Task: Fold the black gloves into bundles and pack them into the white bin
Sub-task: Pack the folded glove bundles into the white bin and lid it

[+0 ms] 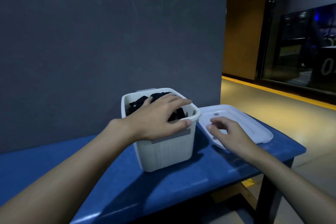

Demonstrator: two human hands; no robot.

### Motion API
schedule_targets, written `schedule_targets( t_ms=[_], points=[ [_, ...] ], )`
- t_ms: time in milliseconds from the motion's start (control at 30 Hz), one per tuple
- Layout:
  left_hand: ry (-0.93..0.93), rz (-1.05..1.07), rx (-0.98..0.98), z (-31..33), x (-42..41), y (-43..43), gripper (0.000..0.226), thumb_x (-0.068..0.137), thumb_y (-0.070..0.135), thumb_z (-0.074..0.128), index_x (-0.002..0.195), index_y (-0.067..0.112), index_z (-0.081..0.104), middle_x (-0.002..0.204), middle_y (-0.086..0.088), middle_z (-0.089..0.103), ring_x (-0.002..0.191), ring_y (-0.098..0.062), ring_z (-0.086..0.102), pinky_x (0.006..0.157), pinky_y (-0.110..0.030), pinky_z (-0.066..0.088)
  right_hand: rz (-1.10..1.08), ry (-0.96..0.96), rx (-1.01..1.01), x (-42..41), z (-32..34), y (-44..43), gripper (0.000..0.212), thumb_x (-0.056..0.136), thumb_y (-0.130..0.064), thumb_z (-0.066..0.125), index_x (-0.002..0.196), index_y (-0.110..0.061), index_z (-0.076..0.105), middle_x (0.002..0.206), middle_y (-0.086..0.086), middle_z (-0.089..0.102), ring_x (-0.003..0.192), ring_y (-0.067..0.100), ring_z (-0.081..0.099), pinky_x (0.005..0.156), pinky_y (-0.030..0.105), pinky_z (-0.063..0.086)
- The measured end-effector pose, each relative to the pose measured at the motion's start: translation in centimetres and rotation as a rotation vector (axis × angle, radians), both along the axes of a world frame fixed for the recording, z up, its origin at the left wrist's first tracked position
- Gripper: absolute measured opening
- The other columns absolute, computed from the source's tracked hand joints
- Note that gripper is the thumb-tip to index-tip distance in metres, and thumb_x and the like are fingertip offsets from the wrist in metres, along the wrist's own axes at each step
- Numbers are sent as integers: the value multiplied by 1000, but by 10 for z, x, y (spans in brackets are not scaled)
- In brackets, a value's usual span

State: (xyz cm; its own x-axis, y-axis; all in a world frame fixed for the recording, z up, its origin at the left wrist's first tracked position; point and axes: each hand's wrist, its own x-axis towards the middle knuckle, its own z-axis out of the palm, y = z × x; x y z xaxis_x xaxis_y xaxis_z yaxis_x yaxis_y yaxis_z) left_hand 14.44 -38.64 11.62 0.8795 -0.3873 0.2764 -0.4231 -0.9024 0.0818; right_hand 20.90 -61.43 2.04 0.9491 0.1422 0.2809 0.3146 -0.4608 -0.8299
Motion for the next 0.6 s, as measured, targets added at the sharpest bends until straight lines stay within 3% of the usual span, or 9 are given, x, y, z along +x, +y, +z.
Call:
schedule_targets(
  t_ms=[200, 300, 400, 500, 600],
  points=[
    [78, -90, 35, -6, 25, -20, 53, 95, 58, 42, 145, 41, 41, 155, 16, 36, 146, -2, 23, 116, -53, 26, -21, 102, -201, 18, -27, -22, 50, 77, -30, 80, 117, -7, 64, 116, 2, 61, 108, 15, 61, 93, 29, 47],
    [95, -116, -7, -8, 25, -18, 53, 93, 58, 42, 143, 39, 43, 149, 19, 42, 140, -2, 33, 114, -50, 32, -76, 62, -343, 25, -33, -23, 41, 77, -21, 79, 102, 9, 65, 107, 17, 63, 100, 25, 61, 88, 33, 48],
    [88, -121, -4, -8, 24, -16, 48, 99, 51, 47, 145, 38, 41, 148, 20, 41, 138, 0, 34, 114, -47, 33, -92, 27, -395, 27, -34, -25, 18, 79, -15, 77, 81, 2, 69, 86, 5, 64, 82, 15, 58, 74, 21, 41],
    [83, -112, 1, -7, 25, -18, 49, 100, 48, 48, 147, 36, 40, 150, 20, 40, 139, 1, 33, 116, -41, 31, -69, -39, -428, 27, -35, -24, 19, 82, -9, 69, 66, 0, 64, 78, 12, 68, 73, 19, 63, 71, 14, 37],
    [75, -117, 2, -8, 26, -18, 51, 99, 47, 49, 148, 34, 40, 152, 20, 40, 138, 5, 31, 116, -25, 27, -89, -182, -358, 19, -24, -24, 18, 82, -15, 67, 67, -8, 60, 85, 3, 64, 85, 22, 60, 82, 34, 48]
  ],
)
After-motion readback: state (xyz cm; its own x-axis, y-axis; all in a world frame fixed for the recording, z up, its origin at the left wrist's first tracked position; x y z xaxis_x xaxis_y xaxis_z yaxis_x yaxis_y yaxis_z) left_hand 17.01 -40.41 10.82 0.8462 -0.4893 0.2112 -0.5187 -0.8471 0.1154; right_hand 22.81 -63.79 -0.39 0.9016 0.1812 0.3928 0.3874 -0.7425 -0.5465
